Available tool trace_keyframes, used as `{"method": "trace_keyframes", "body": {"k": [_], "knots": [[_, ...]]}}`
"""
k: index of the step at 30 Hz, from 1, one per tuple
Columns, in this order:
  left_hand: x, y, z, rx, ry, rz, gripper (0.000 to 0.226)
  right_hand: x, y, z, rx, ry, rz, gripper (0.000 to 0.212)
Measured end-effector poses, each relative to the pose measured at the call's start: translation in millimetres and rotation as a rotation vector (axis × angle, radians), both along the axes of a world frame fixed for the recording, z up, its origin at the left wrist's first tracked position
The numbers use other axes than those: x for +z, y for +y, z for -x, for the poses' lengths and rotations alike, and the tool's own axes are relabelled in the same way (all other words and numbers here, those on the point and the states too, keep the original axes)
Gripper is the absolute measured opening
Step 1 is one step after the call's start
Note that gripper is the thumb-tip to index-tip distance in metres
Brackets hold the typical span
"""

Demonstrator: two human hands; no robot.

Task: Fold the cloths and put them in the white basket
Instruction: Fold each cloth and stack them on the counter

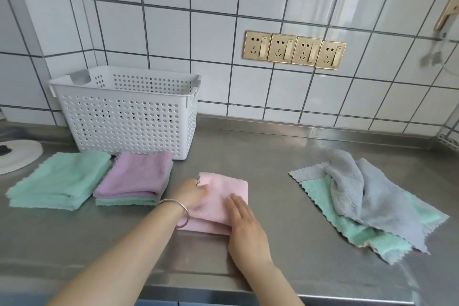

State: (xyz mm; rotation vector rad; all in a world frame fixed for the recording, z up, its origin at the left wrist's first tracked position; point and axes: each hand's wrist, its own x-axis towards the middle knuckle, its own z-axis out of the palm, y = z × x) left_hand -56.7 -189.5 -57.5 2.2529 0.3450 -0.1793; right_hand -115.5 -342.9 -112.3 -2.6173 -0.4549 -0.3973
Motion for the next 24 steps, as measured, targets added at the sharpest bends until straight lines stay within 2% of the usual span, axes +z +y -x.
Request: {"method": "trace_keyframes", "body": {"k": [3,6,13,15,17,19,21,23,24], "knots": [[-6.1,3.4,4.5,-0.023,-0.042,-0.128,0.029,-5.7,4.3,-2.0,0.003,0.033,0.041,0.062],[-9.5,3.4,6.9,-0.005,-0.074,-0.214,0.027,-1.4,7.0,-1.6,0.013,0.032,0.107,0.063],[-25.6,10.4,9.4,0.040,-0.157,-0.313,0.040,-0.9,4.7,-0.3,0.034,-0.030,0.191,0.061],[-29.6,12.2,12.2,0.057,-0.202,-0.397,0.042,0.8,1.9,-0.8,0.072,-0.032,0.110,0.062],[-32.2,11.4,17.8,0.085,-0.208,-0.529,0.051,11.1,-0.4,-1.2,0.007,0.110,-0.145,0.056],[-33.6,8.1,21.9,0.109,-0.192,-0.640,0.060,18.8,-4.8,-12.0,-0.221,0.138,-0.258,0.042],[-36.8,7.1,23.7,0.118,-0.157,-0.665,0.063,24.0,-6.5,-23.2,-0.426,0.243,-0.142,0.041],[-39.9,5.0,20.9,0.102,-0.134,-0.662,0.060,25.3,-6.8,-33.9,-0.460,0.450,-0.041,0.040],[-40.7,4.3,19.9,0.077,-0.139,-0.671,0.057,25.4,-5.2,-38.0,-0.446,0.516,-0.068,0.039]]}}
